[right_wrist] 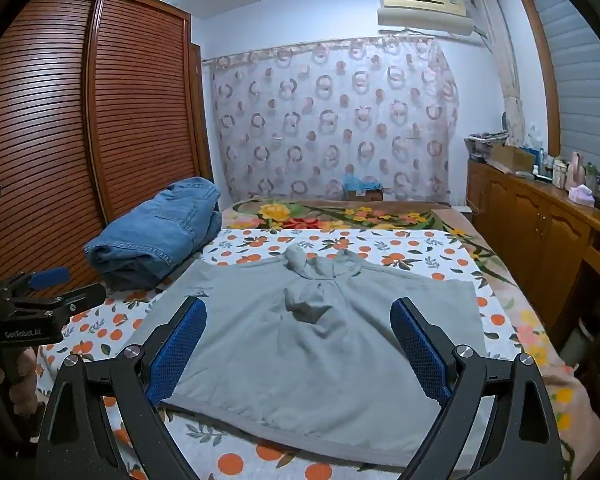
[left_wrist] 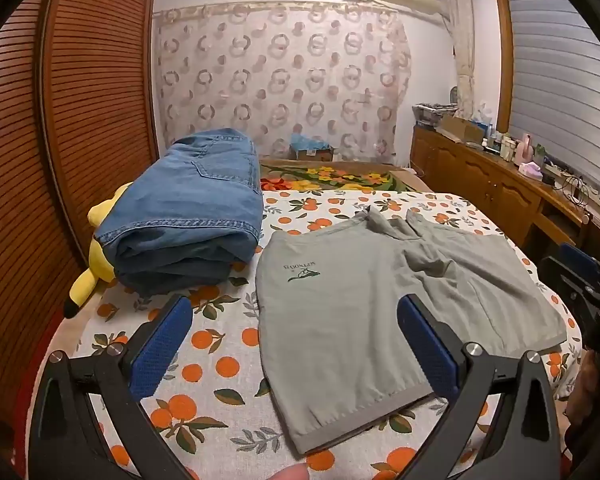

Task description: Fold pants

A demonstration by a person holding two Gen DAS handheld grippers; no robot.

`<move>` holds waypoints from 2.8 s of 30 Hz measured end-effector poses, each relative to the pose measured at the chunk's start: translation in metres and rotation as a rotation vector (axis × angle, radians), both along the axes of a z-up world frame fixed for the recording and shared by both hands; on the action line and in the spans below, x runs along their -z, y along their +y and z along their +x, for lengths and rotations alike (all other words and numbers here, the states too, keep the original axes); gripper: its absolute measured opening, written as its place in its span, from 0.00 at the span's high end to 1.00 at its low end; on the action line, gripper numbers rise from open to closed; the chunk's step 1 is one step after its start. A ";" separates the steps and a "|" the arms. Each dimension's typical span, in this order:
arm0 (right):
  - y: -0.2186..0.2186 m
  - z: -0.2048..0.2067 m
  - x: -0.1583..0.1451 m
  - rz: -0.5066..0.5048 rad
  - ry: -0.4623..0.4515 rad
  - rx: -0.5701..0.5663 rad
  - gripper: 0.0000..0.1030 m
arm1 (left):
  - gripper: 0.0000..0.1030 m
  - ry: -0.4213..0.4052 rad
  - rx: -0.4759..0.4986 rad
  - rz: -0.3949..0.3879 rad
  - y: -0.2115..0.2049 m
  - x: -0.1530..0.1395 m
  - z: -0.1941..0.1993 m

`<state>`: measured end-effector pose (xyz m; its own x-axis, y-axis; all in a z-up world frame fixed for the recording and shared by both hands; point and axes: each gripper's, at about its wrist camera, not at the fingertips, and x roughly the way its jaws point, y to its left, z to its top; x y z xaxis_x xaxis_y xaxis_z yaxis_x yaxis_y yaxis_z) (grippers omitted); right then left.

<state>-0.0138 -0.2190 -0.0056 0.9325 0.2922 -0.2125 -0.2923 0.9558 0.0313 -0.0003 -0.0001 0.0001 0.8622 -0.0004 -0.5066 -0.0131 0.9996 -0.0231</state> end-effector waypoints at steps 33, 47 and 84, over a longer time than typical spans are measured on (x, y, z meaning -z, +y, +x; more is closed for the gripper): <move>0.001 -0.004 0.000 0.004 0.003 0.005 0.09 | 0.00 -0.005 0.013 -0.007 -0.006 -0.009 -0.010; 0.000 -0.004 -0.001 0.006 0.003 0.004 0.09 | 0.00 -0.010 0.014 -0.007 -0.006 -0.010 -0.012; 0.000 -0.006 -0.001 0.010 0.000 0.003 0.09 | 0.00 -0.013 0.013 -0.005 -0.008 -0.011 -0.013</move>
